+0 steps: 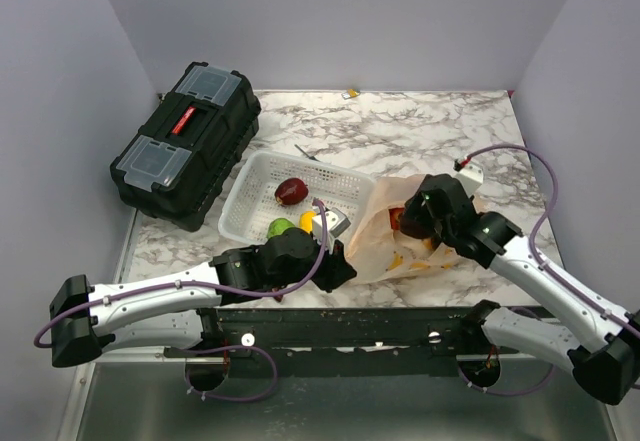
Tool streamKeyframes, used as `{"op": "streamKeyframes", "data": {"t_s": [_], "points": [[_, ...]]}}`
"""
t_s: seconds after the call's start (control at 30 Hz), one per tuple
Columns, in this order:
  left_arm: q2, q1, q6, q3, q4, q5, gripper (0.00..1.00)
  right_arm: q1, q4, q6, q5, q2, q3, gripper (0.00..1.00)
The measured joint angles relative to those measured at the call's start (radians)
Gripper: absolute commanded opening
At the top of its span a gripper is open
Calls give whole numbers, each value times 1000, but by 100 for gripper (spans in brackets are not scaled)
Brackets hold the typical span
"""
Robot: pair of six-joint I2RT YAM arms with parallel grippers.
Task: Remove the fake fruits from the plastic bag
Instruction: Take out the fake fruit from the plastic bag, then place the fake fruit in the bin.
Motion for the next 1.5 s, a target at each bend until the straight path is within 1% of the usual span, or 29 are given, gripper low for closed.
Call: {"op": "streamKeyframes", "data": {"t_s": [0.1, 0.17, 0.3, 0.4, 0.47, 0.53, 0.63, 0.77, 0.83, 0.87, 1.0, 1.23, 1.5], "points": [[5, 0, 3, 1, -1, 0, 31, 0, -9, -1, -43, -53, 2, 34], [9, 0, 7, 4, -3, 0, 38, 0, -29, -1, -66, -67, 17, 34], [8, 0, 19, 11, -14, -1, 60, 0, -62, -13, -89, -64, 89, 34], [-2, 0, 31, 18, -32, -4, 74, 0, -70, -35, -93, -41, 178, 34], [-21, 0, 39, 22, -40, -11, 80, 0, -71, -53, -93, -11, 245, 34], [-50, 0, 47, 23, -50, -21, 83, 0, -68, -74, -94, 24, 306, 34], [-94, 0, 53, 23, -65, -38, 87, 0, -52, -106, -101, 88, 380, 34], [-151, 0, 58, 25, -95, -67, 89, 0, -19, -143, -131, 190, 454, 34], [-173, 0, 60, 25, -106, -82, 95, 0, 1, -160, -153, 245, 480, 34], [-190, 0, 61, 25, -116, -92, 98, 0, 1, -160, -153, 245, 480, 34], [-261, 0, 64, 25, -152, -137, 99, 11, 29, -190, -196, 389, 539, 34], [-380, 0, 64, 24, -204, -220, 99, 86, 43, -224, -208, 599, 640, 33], [-434, 0, 63, 18, -239, -271, 99, 175, 69, -292, -193, 779, 724, 33]]}}
